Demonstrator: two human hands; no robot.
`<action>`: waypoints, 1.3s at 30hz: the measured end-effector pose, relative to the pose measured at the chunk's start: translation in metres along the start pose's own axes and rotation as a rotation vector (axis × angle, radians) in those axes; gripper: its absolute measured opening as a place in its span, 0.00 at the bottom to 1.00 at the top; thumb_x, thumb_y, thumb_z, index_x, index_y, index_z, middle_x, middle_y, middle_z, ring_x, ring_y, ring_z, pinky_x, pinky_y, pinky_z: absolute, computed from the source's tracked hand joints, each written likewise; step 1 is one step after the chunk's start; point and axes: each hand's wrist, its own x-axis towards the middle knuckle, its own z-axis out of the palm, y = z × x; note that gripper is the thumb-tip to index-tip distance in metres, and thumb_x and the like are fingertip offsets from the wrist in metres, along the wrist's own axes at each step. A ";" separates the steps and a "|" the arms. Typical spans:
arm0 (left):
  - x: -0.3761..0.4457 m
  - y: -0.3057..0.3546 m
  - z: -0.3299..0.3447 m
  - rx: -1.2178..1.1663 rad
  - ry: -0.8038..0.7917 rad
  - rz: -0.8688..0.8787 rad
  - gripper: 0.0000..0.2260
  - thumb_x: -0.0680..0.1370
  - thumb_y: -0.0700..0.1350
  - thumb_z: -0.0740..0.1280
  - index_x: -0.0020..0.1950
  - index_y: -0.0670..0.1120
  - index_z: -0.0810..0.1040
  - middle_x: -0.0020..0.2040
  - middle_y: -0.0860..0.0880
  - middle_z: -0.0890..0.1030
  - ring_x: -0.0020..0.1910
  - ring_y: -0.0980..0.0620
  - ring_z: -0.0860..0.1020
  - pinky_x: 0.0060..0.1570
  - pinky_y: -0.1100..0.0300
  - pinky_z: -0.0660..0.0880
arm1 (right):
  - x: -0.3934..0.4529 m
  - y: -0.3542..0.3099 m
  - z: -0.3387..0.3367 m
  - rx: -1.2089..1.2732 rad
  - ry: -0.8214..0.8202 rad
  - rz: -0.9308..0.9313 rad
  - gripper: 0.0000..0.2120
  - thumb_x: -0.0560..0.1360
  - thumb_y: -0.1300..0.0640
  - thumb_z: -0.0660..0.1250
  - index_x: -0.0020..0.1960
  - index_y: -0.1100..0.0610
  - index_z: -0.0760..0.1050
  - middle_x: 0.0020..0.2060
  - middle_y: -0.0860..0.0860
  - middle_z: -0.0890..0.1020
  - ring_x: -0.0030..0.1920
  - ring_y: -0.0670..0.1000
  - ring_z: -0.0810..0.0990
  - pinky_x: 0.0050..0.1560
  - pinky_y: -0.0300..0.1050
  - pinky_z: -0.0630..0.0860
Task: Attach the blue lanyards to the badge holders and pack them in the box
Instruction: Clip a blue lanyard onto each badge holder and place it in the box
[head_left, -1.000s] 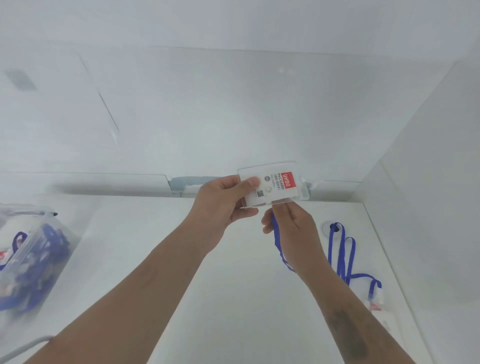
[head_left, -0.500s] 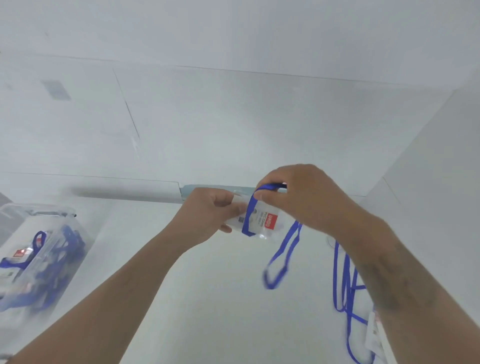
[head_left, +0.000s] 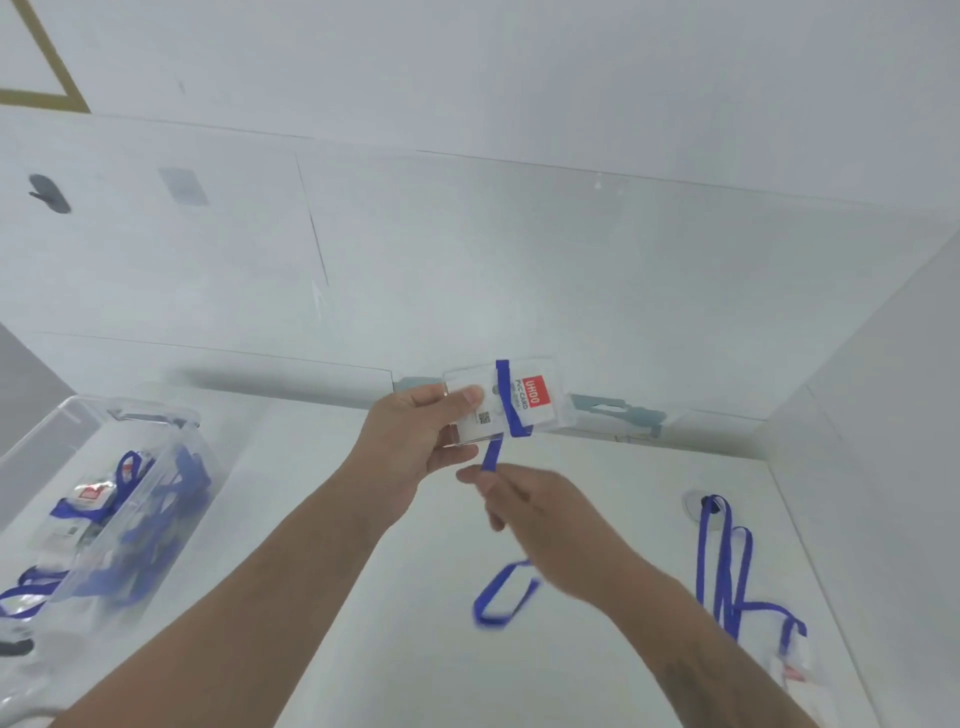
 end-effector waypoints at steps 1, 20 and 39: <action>0.001 -0.003 -0.002 0.100 0.069 0.023 0.06 0.76 0.44 0.72 0.50 0.43 0.84 0.46 0.46 0.87 0.44 0.49 0.85 0.41 0.58 0.83 | -0.002 -0.005 0.004 -0.157 -0.029 -0.035 0.16 0.82 0.44 0.53 0.52 0.48 0.78 0.38 0.43 0.77 0.37 0.45 0.73 0.41 0.40 0.71; -0.022 0.016 -0.048 0.038 -0.300 -0.075 0.08 0.71 0.46 0.71 0.47 0.44 0.85 0.46 0.44 0.85 0.38 0.51 0.83 0.36 0.63 0.80 | 0.028 -0.023 -0.034 0.478 0.061 0.025 0.08 0.65 0.62 0.69 0.31 0.51 0.83 0.28 0.46 0.81 0.29 0.48 0.76 0.35 0.39 0.74; -0.022 0.009 -0.066 0.418 -0.327 -0.007 0.04 0.76 0.44 0.71 0.45 0.48 0.87 0.47 0.48 0.86 0.43 0.48 0.84 0.42 0.58 0.80 | 0.023 -0.048 -0.045 0.228 0.082 -0.119 0.05 0.67 0.61 0.78 0.37 0.55 0.83 0.32 0.48 0.84 0.32 0.44 0.80 0.35 0.34 0.74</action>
